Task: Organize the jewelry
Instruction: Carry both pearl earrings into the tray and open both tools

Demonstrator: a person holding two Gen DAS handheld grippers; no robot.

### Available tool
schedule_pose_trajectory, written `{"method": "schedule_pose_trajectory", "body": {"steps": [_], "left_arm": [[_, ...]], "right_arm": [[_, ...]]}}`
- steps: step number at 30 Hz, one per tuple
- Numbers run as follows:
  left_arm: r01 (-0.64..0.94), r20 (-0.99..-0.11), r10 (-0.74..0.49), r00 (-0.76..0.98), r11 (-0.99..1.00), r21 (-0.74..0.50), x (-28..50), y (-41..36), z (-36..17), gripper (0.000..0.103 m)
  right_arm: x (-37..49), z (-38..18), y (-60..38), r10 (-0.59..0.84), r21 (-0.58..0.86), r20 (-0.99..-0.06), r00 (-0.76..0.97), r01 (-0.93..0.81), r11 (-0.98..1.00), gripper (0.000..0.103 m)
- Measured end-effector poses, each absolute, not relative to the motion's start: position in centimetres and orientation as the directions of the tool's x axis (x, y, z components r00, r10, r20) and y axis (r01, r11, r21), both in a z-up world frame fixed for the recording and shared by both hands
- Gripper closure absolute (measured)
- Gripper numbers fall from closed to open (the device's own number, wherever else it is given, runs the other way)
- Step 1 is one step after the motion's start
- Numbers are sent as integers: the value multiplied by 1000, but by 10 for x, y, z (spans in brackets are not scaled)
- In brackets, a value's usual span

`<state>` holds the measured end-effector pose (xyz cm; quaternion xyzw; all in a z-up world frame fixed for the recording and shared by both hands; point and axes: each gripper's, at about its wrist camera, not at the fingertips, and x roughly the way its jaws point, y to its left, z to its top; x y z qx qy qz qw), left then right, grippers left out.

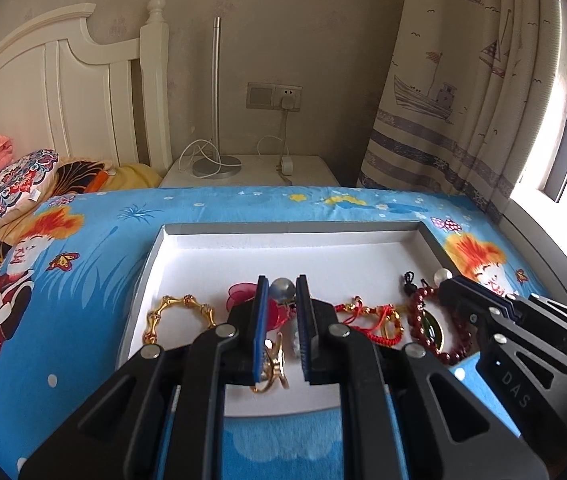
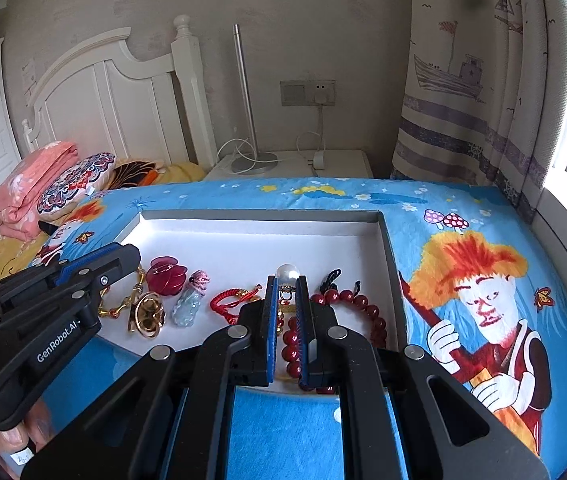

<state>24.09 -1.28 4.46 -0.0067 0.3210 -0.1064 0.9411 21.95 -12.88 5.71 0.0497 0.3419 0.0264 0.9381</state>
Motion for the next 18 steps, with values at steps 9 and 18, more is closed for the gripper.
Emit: {"method": "schedule_pose_trajectory", "body": {"steps": [9, 18], "left_arm": [[186, -619, -201, 759, 978, -91, 253, -11, 35, 90], [181, -624, -199, 756, 979, -92, 254, -9, 31, 90]], "right_arm": [[226, 48, -132, 69, 103, -651, 756, -2, 995, 93], [229, 44, -131, 60, 94, -657, 751, 3, 996, 93]]}}
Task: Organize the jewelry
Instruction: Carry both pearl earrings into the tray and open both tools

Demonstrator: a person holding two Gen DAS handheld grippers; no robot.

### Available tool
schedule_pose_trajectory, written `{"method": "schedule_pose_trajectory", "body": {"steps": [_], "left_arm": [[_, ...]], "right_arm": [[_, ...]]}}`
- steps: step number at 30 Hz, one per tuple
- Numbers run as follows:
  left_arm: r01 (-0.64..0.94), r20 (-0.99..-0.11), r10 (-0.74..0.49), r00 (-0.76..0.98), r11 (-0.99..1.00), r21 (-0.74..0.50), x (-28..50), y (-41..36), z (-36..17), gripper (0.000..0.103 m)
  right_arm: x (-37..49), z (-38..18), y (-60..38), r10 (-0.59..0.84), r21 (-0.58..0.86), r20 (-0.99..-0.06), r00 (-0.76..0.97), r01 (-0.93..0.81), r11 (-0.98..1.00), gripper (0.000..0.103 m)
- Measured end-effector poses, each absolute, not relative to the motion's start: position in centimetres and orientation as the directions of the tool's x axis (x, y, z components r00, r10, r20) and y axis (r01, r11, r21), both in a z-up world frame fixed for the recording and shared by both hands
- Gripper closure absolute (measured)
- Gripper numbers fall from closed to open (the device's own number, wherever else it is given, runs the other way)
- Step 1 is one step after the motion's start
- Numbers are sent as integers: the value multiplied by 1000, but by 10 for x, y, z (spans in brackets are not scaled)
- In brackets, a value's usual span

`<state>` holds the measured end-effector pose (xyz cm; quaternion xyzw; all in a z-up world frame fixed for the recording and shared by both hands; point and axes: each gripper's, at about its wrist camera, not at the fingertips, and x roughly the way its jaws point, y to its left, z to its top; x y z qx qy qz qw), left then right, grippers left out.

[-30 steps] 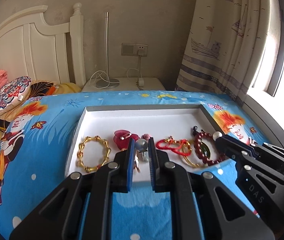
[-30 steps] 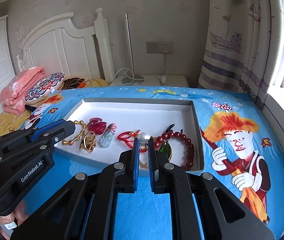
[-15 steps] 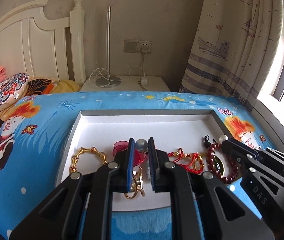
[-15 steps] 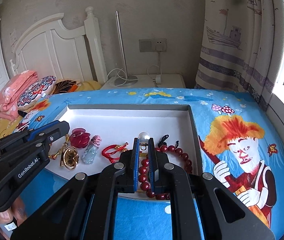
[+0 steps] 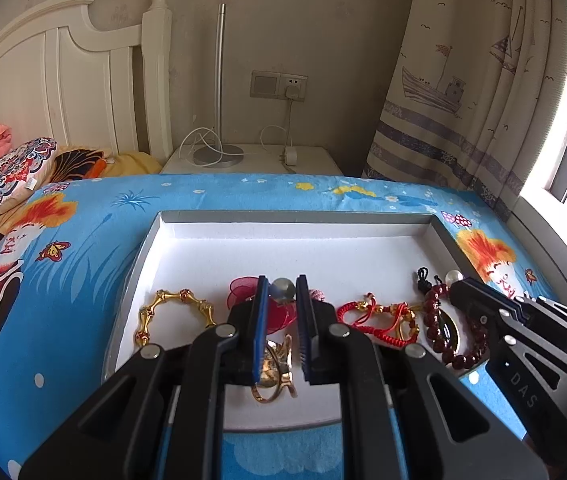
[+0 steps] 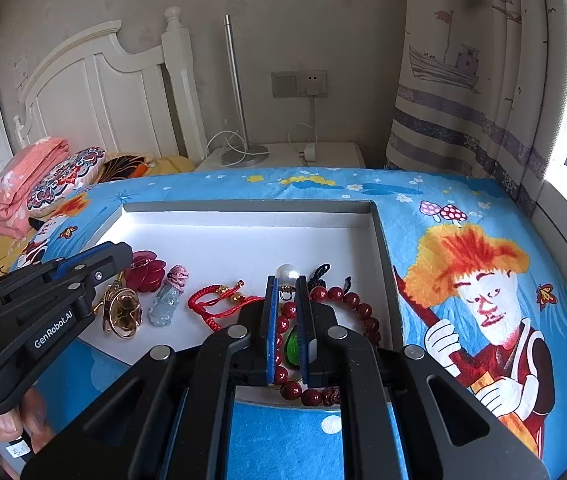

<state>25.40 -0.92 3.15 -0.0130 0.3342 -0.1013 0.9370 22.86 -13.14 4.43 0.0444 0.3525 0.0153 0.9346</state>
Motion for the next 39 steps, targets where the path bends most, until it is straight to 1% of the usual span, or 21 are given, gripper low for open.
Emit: {"method": "schedule_pose_trajectory", "body": {"steps": [29, 31, 32, 33, 34, 35, 36, 37, 38, 39], "left_arm": [[166, -652, -178, 737, 983, -80, 261, -10, 21, 89], [164, -652, -178, 737, 983, -83, 262, -9, 21, 83], [162, -652, -178, 737, 983, -84, 261, -9, 21, 82], [161, -652, -177, 737, 983, -85, 261, -10, 21, 77], [159, -651, -178, 738, 983, -88, 261, -9, 21, 68], [159, -650, -179, 738, 983, -91, 260, -10, 22, 64], [158, -649, -182, 739, 983, -95, 260, -9, 22, 56], [158, -648, -183, 739, 983, -97, 259, -9, 22, 55], [158, -649, -182, 739, 983, -95, 259, -9, 22, 55], [159, -649, -182, 739, 983, -94, 259, -9, 23, 55]], "right_arm": [[238, 34, -126, 65, 90, -696, 715, -4, 996, 93], [238, 33, -127, 65, 92, -697, 715, -1, 996, 93], [237, 33, -126, 64, 93, -697, 714, 1, 996, 93], [238, 33, -126, 63, 92, -698, 713, 2, 996, 93], [238, 33, -126, 62, 91, -699, 712, 3, 996, 93], [237, 33, -126, 63, 94, -700, 712, 5, 996, 92], [238, 33, -127, 63, 96, -700, 712, 6, 995, 91], [238, 33, -127, 62, 97, -700, 712, 9, 995, 89], [237, 33, -128, 62, 98, -699, 713, 10, 995, 81], [237, 33, -128, 62, 99, -697, 714, 10, 995, 67]]}}
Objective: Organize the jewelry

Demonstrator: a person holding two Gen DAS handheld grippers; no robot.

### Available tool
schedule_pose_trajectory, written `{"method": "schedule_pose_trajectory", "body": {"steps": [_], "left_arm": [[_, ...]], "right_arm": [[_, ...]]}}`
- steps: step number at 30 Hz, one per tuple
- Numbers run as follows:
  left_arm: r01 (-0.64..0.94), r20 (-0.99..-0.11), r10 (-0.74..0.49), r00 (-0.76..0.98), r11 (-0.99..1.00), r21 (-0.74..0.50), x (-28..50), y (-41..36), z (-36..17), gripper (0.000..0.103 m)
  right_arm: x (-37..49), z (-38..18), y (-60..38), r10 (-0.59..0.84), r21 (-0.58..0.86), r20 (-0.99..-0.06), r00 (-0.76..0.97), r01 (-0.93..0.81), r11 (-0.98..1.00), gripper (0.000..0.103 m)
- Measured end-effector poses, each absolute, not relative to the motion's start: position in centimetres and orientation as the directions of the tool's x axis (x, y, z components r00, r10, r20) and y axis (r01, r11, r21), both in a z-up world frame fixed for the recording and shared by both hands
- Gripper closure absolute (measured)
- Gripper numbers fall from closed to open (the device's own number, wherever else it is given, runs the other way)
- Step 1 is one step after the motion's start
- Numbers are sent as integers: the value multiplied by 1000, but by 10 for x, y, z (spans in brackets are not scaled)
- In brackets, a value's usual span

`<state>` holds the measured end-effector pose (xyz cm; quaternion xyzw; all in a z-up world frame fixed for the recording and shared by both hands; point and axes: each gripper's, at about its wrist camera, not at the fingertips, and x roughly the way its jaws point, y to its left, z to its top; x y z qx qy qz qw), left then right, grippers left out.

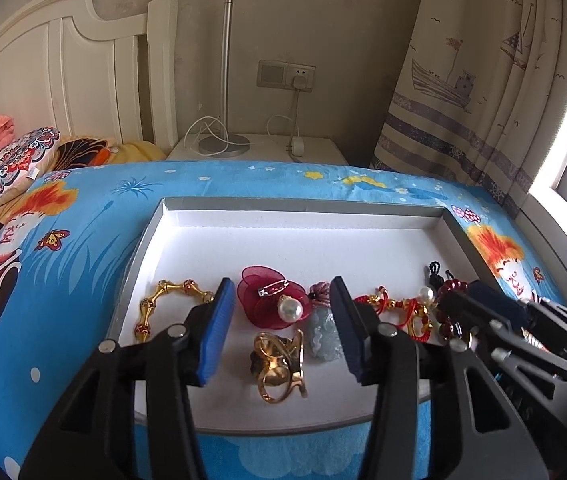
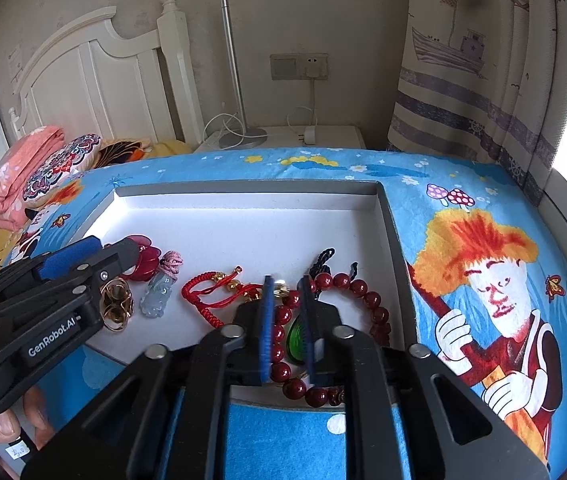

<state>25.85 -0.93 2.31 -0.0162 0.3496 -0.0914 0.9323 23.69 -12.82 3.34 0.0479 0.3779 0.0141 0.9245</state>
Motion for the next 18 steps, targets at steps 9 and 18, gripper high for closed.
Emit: {"method": "schedule_pose_trajectory", "body": {"steps": [9, 18], "left_arm": [[115, -654, -133, 744, 991, -71, 237, -4, 39, 24], [70, -677, -83, 732, 996, -46, 219, 5, 40, 5]], "right_arm": [[220, 46, -130, 67, 108, -685, 725, 10, 994, 42], [210, 47, -140, 49, 123, -694, 718, 52, 991, 25]]}}
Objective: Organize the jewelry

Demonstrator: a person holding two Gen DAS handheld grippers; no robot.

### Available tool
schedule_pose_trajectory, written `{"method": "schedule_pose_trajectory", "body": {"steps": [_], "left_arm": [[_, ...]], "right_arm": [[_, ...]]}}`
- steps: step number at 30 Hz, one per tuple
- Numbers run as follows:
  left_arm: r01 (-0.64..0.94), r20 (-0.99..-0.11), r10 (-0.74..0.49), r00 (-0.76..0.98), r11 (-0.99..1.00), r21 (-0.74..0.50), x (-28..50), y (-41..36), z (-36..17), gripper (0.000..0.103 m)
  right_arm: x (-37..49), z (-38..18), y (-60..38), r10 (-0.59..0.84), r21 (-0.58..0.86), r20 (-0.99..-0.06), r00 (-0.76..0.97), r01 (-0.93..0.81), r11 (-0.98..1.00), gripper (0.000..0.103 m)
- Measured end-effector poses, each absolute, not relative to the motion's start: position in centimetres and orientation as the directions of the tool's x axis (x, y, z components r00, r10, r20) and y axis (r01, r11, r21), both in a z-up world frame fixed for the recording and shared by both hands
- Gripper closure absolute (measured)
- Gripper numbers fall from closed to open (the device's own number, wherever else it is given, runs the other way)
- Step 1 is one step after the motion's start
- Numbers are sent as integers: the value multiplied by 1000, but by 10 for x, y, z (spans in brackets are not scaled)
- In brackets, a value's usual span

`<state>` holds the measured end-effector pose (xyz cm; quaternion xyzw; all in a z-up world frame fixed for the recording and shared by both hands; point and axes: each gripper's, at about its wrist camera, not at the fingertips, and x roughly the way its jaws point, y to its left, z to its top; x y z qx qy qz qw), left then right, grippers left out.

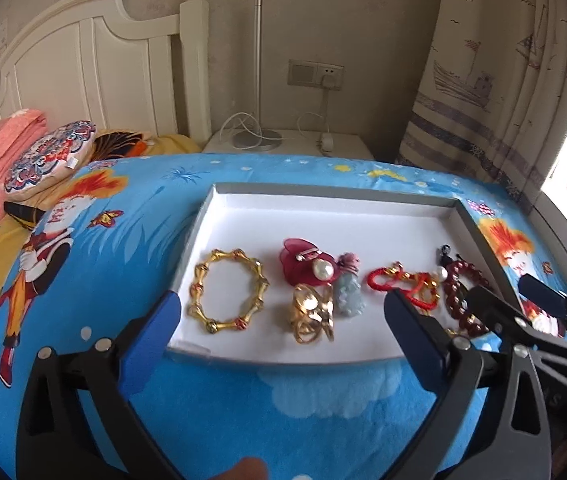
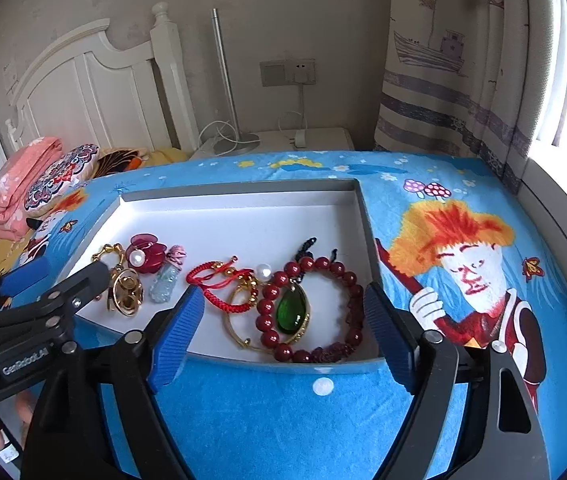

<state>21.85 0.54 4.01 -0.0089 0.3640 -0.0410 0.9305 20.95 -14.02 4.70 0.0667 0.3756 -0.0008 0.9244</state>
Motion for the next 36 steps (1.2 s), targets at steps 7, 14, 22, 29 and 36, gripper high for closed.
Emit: {"method": "schedule_pose_trajectory", "body": {"steps": [7, 14, 22, 29, 36], "left_arm": [[127, -669, -134, 731, 990, -59, 215, 2, 40, 5], [146, -663, -186, 725, 982, -117, 218, 8, 40, 5], [138, -671, -201, 714, 980, -146, 225, 21, 35, 5], [133, -681, -174, 711, 985, -113, 225, 16, 33, 5], [142, -692, -185, 698, 983, -119, 225, 13, 32, 5]], "right_arm": [[209, 47, -146, 49, 137, -686, 726, 63, 988, 24], [209, 47, -150, 37, 128, -684, 728, 70, 989, 23], [206, 48, -151, 33, 121, -683, 730, 68, 990, 23], [208, 47, -151, 36, 121, -687, 726, 66, 990, 23], [208, 46, -149, 38, 114, -690, 723, 57, 992, 23]]}}
